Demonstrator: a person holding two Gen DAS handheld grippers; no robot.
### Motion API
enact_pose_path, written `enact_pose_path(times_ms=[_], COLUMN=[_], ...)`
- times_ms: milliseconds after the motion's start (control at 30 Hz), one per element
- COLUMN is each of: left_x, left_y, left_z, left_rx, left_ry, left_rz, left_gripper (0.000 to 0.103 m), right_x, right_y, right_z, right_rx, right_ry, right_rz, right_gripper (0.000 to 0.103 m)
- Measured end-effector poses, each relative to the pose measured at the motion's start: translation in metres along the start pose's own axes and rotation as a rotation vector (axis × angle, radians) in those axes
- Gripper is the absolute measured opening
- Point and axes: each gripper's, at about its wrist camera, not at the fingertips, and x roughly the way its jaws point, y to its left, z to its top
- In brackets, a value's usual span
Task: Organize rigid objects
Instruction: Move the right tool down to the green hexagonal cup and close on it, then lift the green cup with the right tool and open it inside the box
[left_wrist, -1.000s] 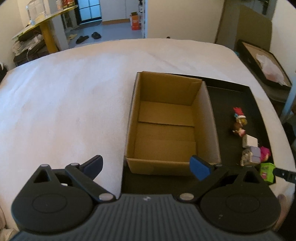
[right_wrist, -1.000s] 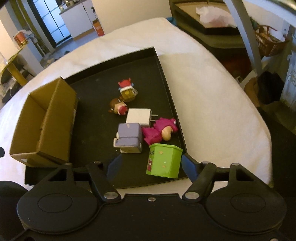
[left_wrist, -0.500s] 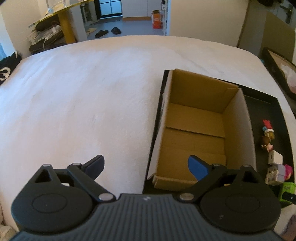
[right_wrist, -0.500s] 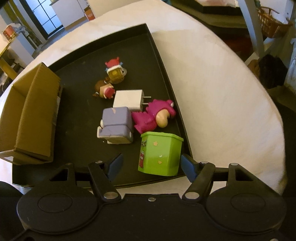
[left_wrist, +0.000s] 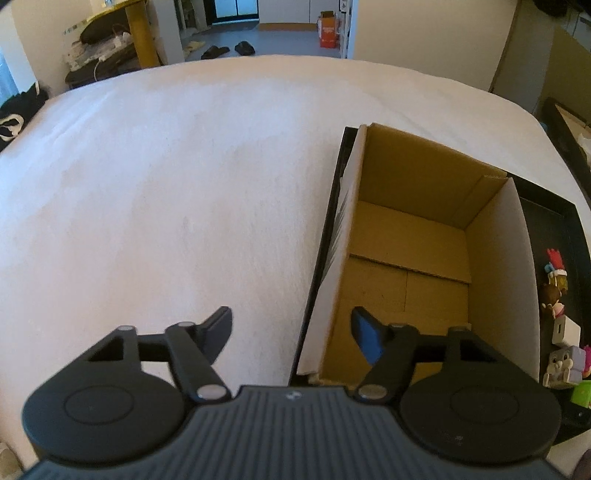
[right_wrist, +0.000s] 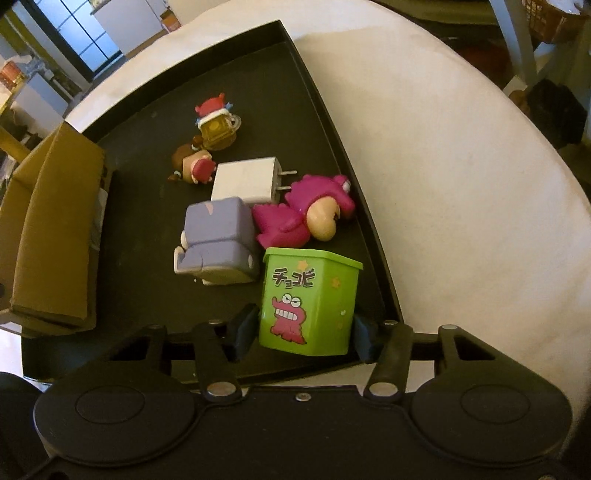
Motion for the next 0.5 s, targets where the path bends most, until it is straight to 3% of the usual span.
enact_pose_path(times_ms=[100, 267, 500], left_x=[0.002, 0.004, -0.006], left_y=[-0.002, 0.0, -0.002], left_z=[-0.001, -0.002, -0.007], left_rx=[0.006, 0.003, 0.015], left_ry=[0.014, 0.014, -0.001], left_rz=[-0.012, -0.064, -0.092], left_gripper=[0.049, 0.013, 0.011], right_x=[-0.001, -0.004, -0.012], right_y=[-0.003, -0.005, -0.003], right_z=[0.002, 0.003, 0.003], right_rx=[0.014, 0.017, 0.009], right_ry=[-0.005, -0.016, -0.036], right_rz=[0.021, 0.044, 0.059], right_gripper=[0.051, 0.051, 0.049])
